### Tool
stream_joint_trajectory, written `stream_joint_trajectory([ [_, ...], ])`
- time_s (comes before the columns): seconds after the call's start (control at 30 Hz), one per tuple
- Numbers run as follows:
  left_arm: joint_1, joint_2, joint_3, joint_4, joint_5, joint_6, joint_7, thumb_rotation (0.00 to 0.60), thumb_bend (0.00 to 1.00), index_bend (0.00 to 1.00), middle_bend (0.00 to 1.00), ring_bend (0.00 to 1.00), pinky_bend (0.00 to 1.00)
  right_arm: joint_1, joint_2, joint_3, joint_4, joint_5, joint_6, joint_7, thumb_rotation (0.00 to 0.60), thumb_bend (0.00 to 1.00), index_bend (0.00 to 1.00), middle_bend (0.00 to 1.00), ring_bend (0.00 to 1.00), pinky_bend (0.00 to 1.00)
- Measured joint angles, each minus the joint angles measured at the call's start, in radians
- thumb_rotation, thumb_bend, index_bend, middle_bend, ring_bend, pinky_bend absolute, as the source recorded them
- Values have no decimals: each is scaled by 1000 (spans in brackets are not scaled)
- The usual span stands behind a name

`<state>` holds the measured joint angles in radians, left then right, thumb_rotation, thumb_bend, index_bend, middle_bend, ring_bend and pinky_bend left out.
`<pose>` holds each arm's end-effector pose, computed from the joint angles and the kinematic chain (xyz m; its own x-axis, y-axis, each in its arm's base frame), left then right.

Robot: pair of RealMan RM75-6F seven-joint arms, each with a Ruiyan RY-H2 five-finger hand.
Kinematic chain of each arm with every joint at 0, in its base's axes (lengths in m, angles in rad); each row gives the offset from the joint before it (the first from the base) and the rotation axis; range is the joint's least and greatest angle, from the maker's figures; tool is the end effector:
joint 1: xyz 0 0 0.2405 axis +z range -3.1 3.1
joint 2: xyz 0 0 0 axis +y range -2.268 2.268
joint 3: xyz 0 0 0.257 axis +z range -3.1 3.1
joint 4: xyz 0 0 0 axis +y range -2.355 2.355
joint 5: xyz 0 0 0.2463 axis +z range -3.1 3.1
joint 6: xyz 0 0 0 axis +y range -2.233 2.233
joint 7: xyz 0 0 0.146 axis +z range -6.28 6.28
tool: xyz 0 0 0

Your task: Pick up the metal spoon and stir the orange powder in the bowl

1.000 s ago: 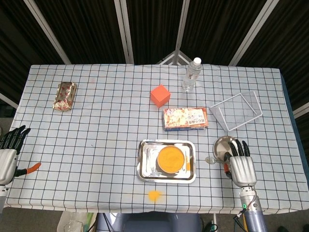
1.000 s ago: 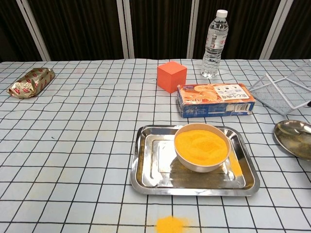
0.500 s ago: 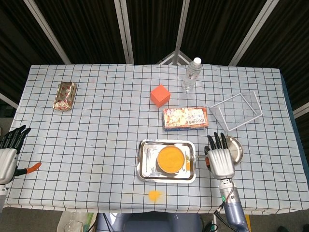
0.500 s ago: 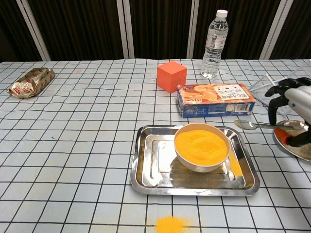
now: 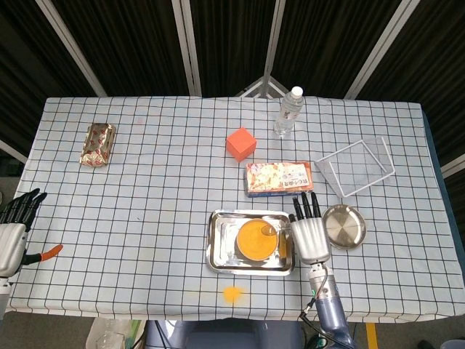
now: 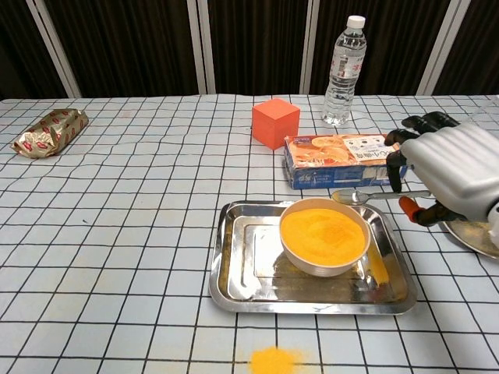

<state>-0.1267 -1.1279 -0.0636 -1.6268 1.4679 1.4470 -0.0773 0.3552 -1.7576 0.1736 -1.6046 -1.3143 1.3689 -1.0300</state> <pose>-0.3185 0.2025 0.1202 0.2969 0.0144 0.9548 0.9548 -0.0175 -0.2967 -0.1543 -0.2535 -0.0565 0.6999 0.0241 0.7139 -0.7038 -0.1473 0.6949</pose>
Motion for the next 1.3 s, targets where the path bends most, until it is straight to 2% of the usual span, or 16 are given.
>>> stream_joint_trajectory([
  [0.53,-1,2,0,-2,-1,-3,-6,600,0,0,0,0,0,21,-104,-48,87,-31,32,-77,600,498,599,180,0,0],
  [0.8,-3,3,0,-3,-2,-6,-8,600,0,0,0,0,0,16,-125,-62,103,-34,50,-98,600,498,527,179,0,0],
  [1.07,-3,3,0,-4,-2,-7,-10,600,0,0,0,0,0,9,-128,-80,90,-56,70,-105,600,472,351,179,0,0],
  [1.3,-3,4,1,-6,-3,-6,-10,600,0,0,0,0,0,-1,-123,-104,67,-73,79,-111,600,461,287,179,0,0],
])
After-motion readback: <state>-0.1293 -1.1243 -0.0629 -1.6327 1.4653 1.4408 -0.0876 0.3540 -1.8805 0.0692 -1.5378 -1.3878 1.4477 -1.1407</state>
